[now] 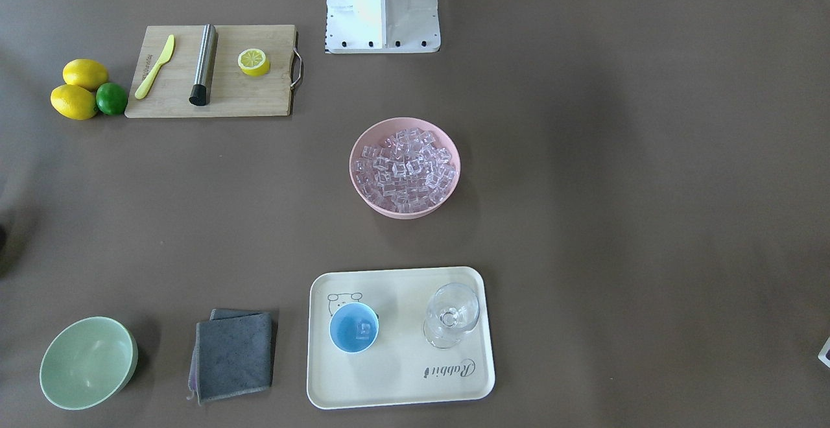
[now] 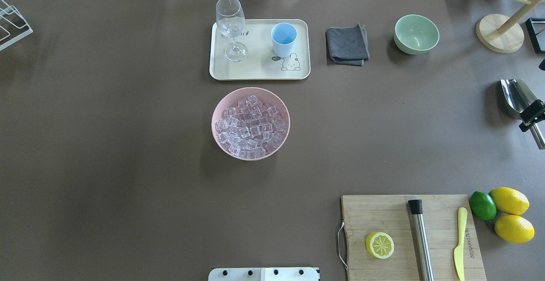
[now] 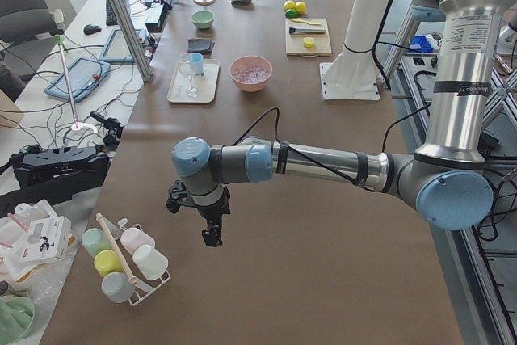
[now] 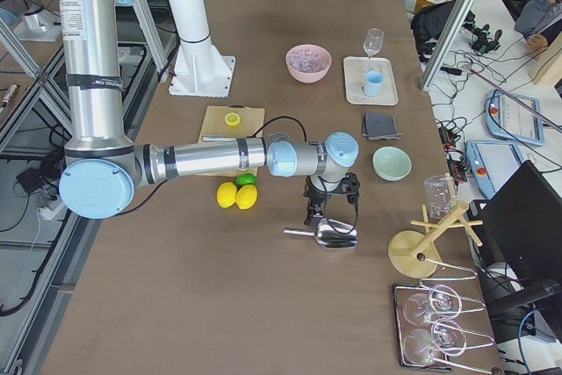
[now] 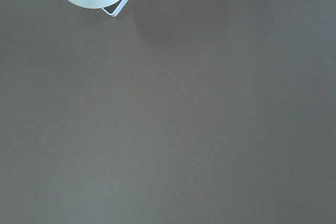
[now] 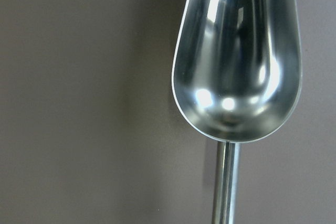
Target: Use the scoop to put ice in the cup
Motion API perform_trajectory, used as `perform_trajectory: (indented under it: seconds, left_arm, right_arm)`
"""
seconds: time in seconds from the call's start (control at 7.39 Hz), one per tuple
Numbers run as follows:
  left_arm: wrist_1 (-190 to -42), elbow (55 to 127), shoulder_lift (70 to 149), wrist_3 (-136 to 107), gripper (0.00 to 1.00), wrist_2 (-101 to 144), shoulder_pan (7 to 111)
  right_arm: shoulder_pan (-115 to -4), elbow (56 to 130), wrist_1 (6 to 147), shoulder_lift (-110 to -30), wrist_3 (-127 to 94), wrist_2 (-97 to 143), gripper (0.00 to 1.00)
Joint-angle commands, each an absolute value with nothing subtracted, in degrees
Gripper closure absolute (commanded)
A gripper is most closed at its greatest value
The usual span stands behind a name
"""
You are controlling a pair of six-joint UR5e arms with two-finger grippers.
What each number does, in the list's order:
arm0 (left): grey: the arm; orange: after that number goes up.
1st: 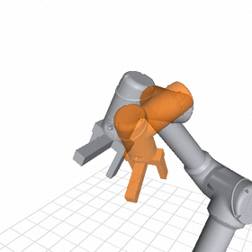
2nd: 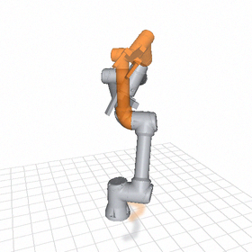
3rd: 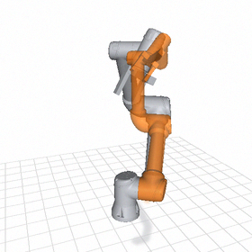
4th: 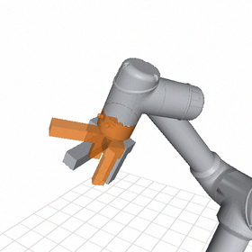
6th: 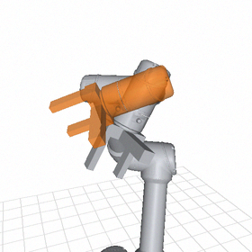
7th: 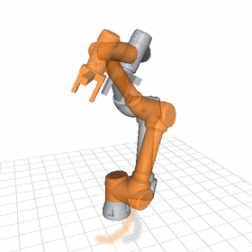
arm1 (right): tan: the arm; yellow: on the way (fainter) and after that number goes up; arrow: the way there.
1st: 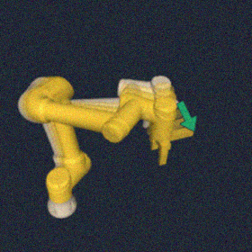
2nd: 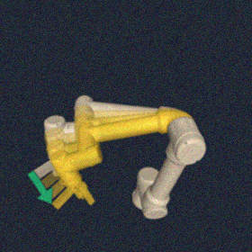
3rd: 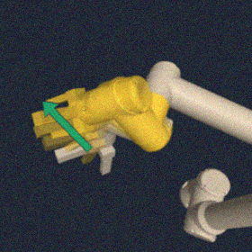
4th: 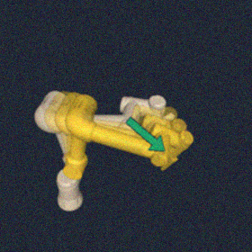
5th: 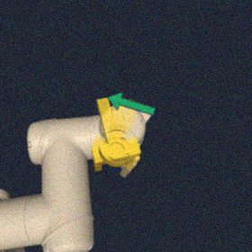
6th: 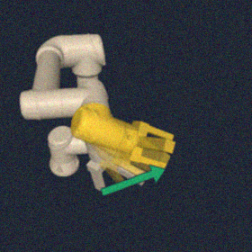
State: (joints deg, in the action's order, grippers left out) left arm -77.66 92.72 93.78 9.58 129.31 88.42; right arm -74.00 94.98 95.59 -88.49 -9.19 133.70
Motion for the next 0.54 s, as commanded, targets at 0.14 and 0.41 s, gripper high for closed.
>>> perform_trajectory:
  seconds: [0.14, 0.41]
  left_arm:
    - [-77.61, 92.64, 93.78, 9.41, 0.01, 129.29, 88.33]
    - [-77.7, 92.72, 93.87, 9.67, 0.01, 129.29, 88.15]
  right_arm:
    - [-85.23, 98.18, 96.41, -88.77, -4.35, 134.04, 0.0]
    - [-90.33, 95.98, 97.98, -88.68, 2.53, 133.94, 0.0]
